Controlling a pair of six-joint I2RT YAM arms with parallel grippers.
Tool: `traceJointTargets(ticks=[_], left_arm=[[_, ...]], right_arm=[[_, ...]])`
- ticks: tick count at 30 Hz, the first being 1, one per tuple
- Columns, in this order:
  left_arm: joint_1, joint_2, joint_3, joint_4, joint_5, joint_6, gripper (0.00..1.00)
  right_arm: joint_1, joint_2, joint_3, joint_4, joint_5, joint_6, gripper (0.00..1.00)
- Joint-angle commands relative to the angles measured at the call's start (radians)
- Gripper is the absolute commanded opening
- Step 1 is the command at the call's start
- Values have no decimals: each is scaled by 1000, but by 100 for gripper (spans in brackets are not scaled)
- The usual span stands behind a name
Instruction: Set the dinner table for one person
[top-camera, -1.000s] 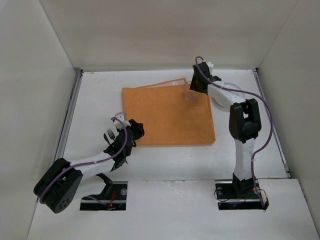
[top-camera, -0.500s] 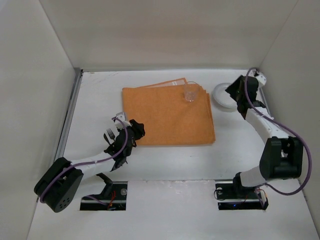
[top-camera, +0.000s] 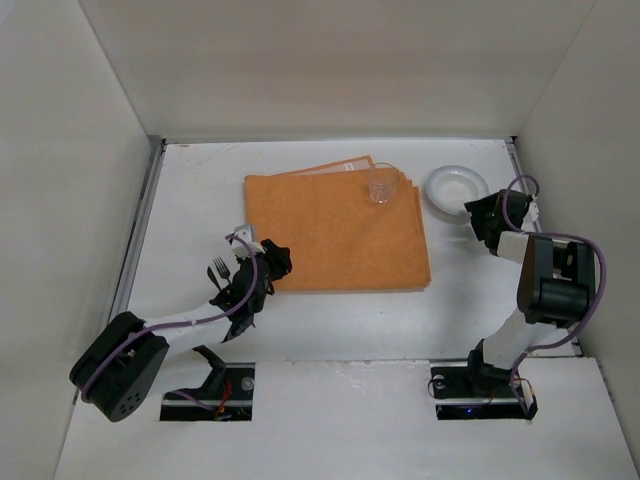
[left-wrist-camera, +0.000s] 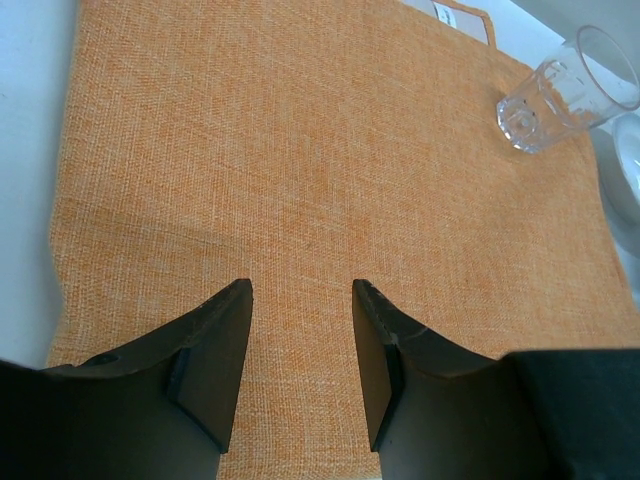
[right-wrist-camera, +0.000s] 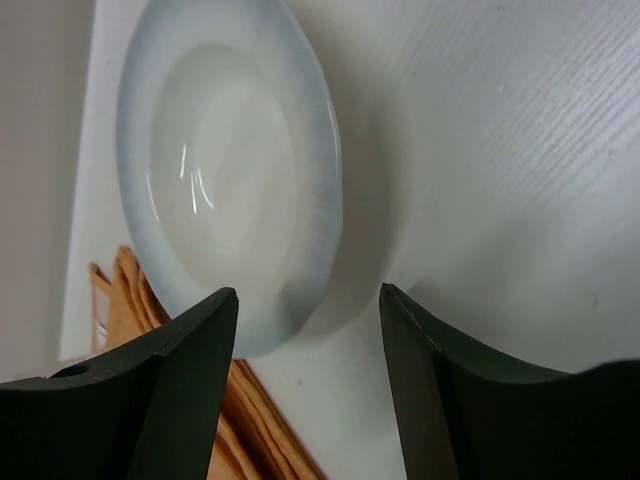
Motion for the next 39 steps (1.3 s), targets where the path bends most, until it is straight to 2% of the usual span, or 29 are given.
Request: traceJointTargets(ticks=[1, 4, 8, 10, 14, 17, 23, 29, 34, 39], left_arm=[[-8, -15, 7, 64, -4, 2, 42], [-11, 3, 13, 64, -4, 4, 42], [-11, -6, 12, 64, -9, 5, 43], [-5, 3, 13, 64, -4, 7, 43], [-12, 1, 15, 64, -9, 8, 43], [-3, 18, 19, 64, -4, 13, 43], [-19, 23, 24, 75, -6, 28, 43], [-6, 7, 20, 78, -12, 44, 43], [64, -83, -17, 61, -36, 50, 43], [87, -121, -19, 18, -59, 47, 43]], right_arm=[[-18, 56, 24, 168, -40, 95, 65], [-30, 116, 40, 190, -61, 141, 64], [-36, 177, 46, 252, -95, 202, 58], [-39, 194, 49, 281, -98, 224, 49], [-47, 200, 35, 346, -124, 262, 21], [-62, 142, -8, 407, -116, 276, 14], [-102, -92, -71, 414, -139, 265, 11], [-59, -322, -63, 303, -217, 225, 11], [123, -457, -57, 239, -273, 187, 11], [371, -478, -36, 185, -239, 140, 12]])
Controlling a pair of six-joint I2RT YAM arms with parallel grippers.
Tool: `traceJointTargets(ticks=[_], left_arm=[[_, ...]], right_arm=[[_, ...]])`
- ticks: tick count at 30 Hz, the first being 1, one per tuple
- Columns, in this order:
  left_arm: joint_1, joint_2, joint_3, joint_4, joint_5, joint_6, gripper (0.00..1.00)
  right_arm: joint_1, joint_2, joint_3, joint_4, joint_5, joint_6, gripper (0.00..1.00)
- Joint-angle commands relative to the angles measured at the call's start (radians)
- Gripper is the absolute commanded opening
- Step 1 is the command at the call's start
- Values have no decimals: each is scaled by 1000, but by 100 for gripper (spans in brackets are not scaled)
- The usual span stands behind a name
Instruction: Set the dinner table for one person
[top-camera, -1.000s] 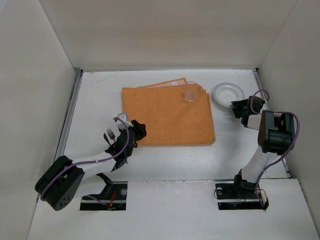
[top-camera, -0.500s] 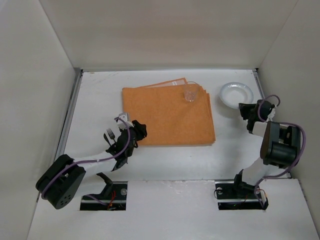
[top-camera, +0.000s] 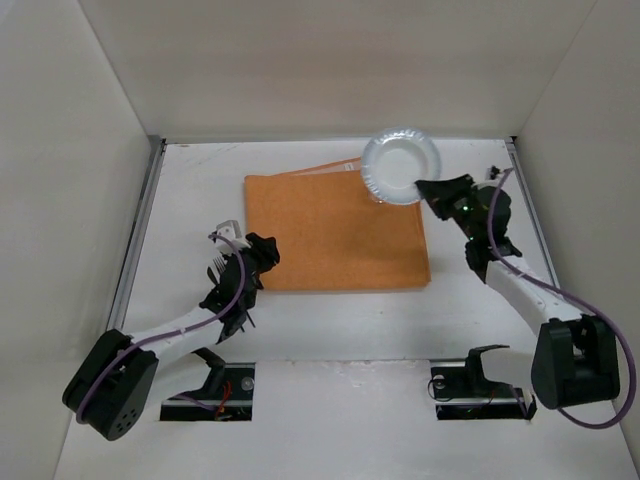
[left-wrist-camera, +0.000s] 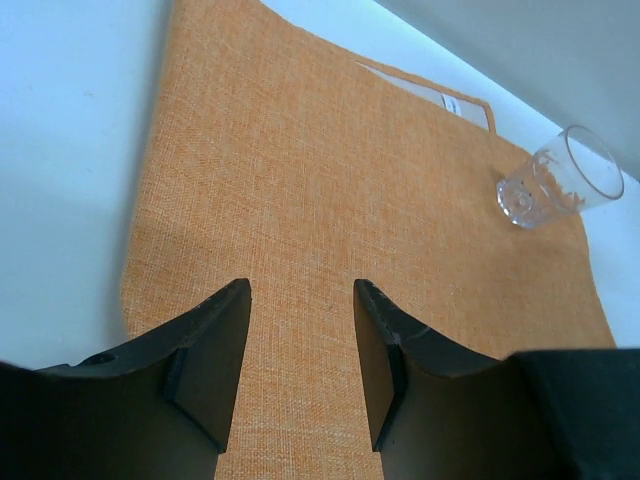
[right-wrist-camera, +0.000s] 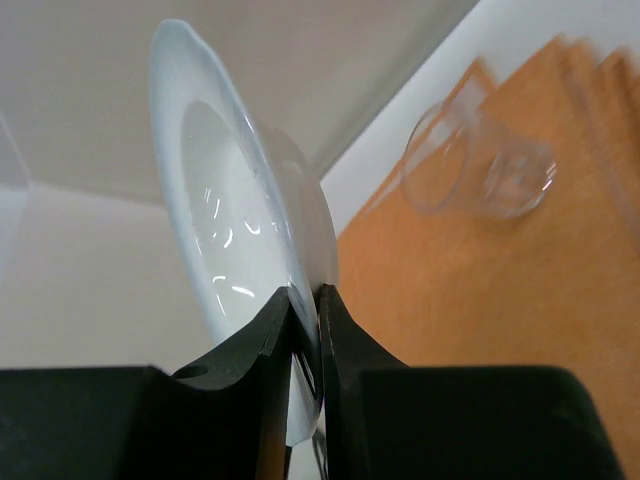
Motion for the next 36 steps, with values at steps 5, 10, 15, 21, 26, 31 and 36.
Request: traceJointTargets(ticks=[5, 10, 15, 21, 26, 31, 36], left_arm=[[25, -49, -20, 0, -48, 9, 43], [51, -91, -38, -13, -68, -8, 43], [54, -126, -46, -28, -73, -8, 43], [43, -121, -41, -33, -76, -8, 43], [37, -97, -33, -33, -68, -11, 43], [42, -85, -30, -33, -68, -11, 43], [39, -97, -32, -33, -82, -3, 43]], right_arm=[[352, 103, 87, 54, 46, -37, 12], [460, 313, 162, 89, 78, -31, 12], [487, 468, 227, 129, 90, 3, 12], [527, 594, 264, 143, 83, 46, 13], [540, 614, 261, 175, 72, 69, 13], [557, 634, 253, 177, 78, 75, 15], [575, 670, 238, 126, 96, 87, 33]])
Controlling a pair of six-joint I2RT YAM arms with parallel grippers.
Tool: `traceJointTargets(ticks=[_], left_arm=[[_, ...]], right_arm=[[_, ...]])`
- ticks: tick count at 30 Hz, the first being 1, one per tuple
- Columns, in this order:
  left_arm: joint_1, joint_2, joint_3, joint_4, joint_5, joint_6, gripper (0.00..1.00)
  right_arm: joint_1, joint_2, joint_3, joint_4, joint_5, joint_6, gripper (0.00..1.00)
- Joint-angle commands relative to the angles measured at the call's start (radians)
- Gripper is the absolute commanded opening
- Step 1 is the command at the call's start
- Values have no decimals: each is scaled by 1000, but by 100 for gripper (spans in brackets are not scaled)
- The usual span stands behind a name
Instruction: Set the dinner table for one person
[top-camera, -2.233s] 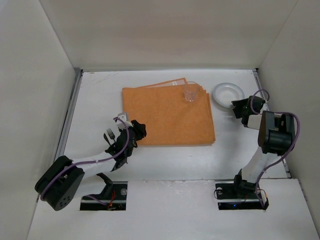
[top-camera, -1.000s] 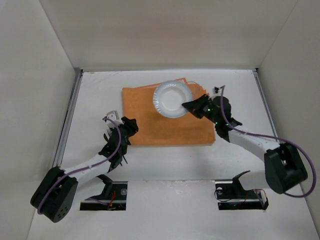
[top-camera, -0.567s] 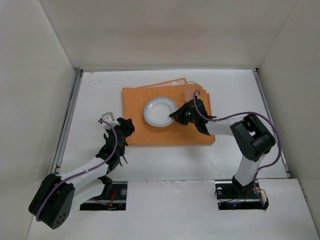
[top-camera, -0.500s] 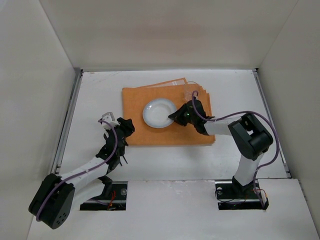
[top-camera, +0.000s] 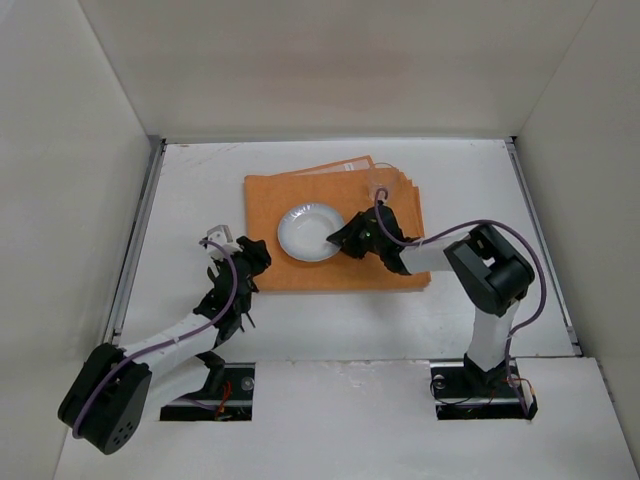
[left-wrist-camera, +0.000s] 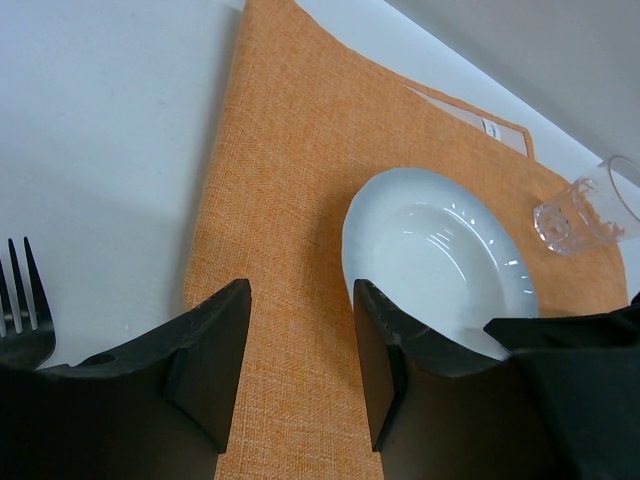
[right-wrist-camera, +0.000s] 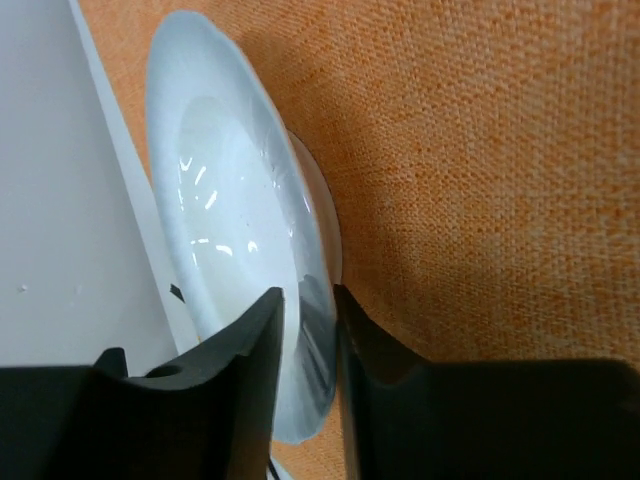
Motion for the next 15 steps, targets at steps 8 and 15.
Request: traceJointTargets(ticks=[8, 15], left_arm=[[5, -19, 13, 4, -77, 29, 43], [-2, -156, 111, -333, -112, 17, 27]], right_arm=[[25, -141, -12, -37, 70, -98, 55], [29, -359, -159, -217, 198, -312, 58]])
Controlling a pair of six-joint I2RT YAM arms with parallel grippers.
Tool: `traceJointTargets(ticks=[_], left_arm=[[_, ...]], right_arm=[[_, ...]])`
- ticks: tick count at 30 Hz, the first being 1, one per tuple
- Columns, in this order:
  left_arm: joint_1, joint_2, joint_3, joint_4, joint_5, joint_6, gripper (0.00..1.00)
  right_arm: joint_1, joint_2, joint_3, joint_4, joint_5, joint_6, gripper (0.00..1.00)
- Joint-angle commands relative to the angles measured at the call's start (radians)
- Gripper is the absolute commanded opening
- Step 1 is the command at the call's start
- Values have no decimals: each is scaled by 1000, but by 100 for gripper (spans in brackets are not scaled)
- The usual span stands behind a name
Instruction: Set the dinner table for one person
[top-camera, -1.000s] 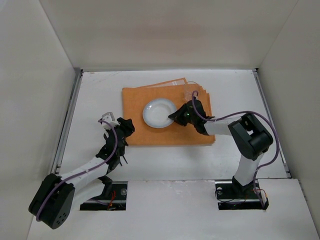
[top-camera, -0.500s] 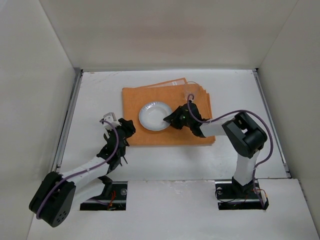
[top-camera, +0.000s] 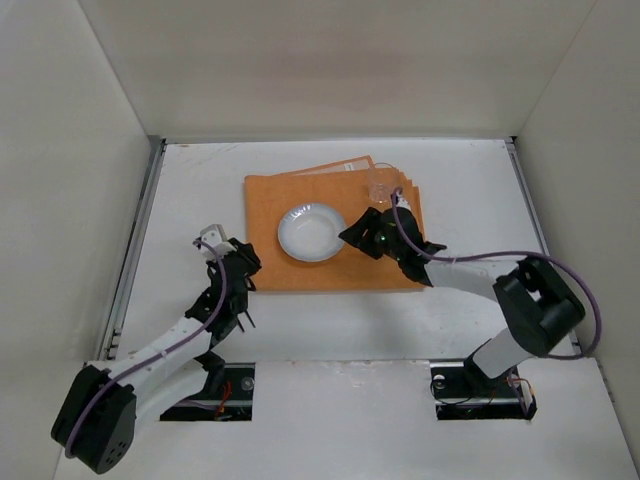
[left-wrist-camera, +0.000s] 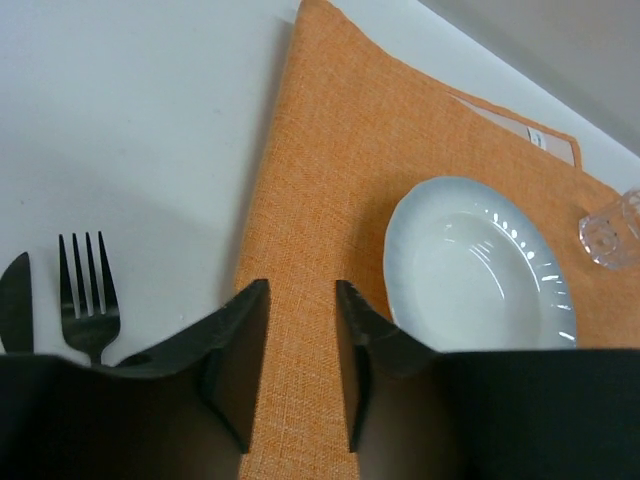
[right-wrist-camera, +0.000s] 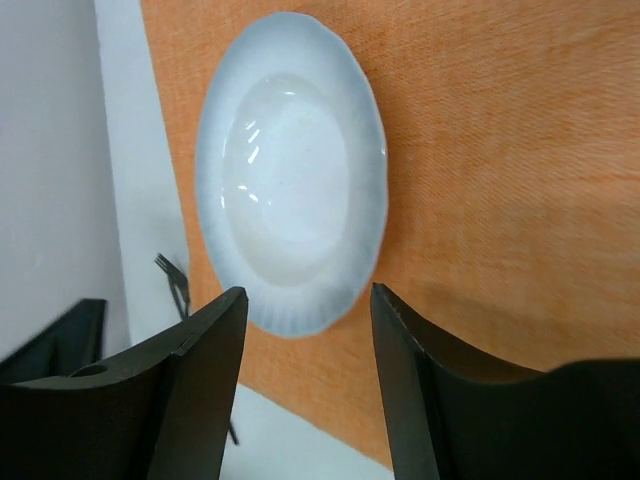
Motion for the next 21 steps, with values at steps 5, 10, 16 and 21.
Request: traceJointTargets(ticks=[5, 10, 16, 21], left_arm=[[-7, -125, 170, -549, 12, -87, 16], [4, -122, 219, -856, 55, -202, 19], [-13, -62, 236, -1047, 67, -340, 35], [-34, 9, 229, -1030, 84, -389, 37]], right_arm=[[-6, -264, -188, -83, 119, -213, 44], [-29, -342, -132, -147, 128, -328, 10], [-25, -350, -125, -111, 186, -399, 15], [-19, -342, -199, -28, 164, -365, 21]])
